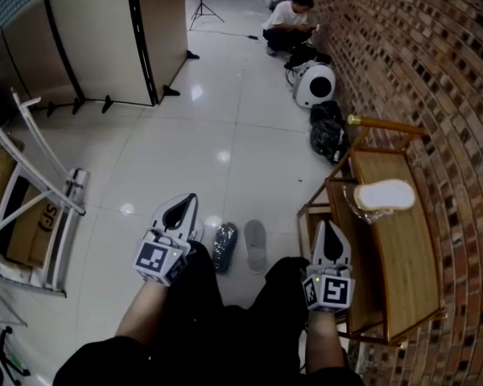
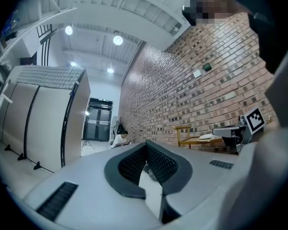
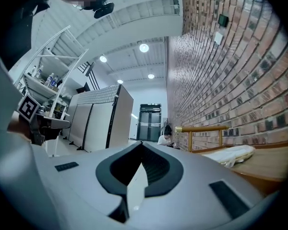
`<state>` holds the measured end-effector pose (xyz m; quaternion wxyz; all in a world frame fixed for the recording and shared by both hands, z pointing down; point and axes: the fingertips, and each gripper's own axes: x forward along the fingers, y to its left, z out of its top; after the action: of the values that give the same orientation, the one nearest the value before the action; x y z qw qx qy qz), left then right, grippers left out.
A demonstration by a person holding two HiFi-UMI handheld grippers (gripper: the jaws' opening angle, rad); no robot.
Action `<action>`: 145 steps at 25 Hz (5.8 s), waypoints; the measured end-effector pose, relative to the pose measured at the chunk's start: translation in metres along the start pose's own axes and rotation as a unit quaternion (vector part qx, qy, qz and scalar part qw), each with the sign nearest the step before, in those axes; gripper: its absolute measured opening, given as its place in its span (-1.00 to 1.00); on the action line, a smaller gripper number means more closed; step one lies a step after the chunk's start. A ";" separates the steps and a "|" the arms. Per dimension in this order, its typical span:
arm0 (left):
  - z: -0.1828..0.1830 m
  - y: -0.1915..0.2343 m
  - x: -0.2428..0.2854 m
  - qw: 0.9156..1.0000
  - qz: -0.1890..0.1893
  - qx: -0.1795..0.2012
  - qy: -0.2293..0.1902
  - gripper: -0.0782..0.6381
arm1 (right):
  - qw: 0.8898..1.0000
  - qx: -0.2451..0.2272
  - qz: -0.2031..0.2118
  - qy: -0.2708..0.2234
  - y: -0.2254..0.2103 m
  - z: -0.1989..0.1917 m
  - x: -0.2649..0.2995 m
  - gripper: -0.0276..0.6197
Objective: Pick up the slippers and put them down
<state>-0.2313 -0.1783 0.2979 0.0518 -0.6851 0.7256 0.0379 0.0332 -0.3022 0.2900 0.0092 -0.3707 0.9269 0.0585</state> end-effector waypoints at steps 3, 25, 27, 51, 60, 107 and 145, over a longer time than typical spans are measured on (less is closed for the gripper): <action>-0.001 -0.006 0.017 1.000 -0.021 -0.002 0.001 -0.77 | 1.000 -0.003 -0.021 -0.005 -0.011 0.003 -0.003 -0.94; 0.023 -0.170 0.129 0.959 -0.279 0.010 -0.050 -0.77 | 0.964 -0.033 -0.263 -0.005 -0.107 0.030 -0.144 -0.94; 0.024 -0.193 0.130 0.949 -0.311 0.007 -0.051 -0.77 | 0.961 -0.033 -0.276 -0.004 -0.111 0.030 -0.154 -0.94; -0.022 -0.301 0.185 0.706 -0.407 -0.553 0.176 -0.53 | 0.932 -0.026 -0.361 0.000 -0.138 0.027 -0.235 -0.94; -0.049 -0.302 0.218 0.707 -0.349 -0.585 0.191 -0.32 | 0.936 -0.021 -0.351 0.003 -0.139 0.023 -0.227 -0.94; -0.016 -0.167 0.206 0.752 -0.216 -0.617 0.081 -0.58 | 0.981 0.012 -0.182 -0.058 -0.102 0.045 -0.137 -0.94; -0.039 0.127 -0.154 0.789 0.121 -0.565 -0.207 -0.58 | 0.978 0.033 0.202 -0.032 0.147 0.022 -0.002 -0.94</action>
<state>-0.3505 -0.0232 0.3541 -0.2012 -0.4748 0.6232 0.5879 -0.0669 -0.1930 0.2828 0.0387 -0.1729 0.9834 0.0402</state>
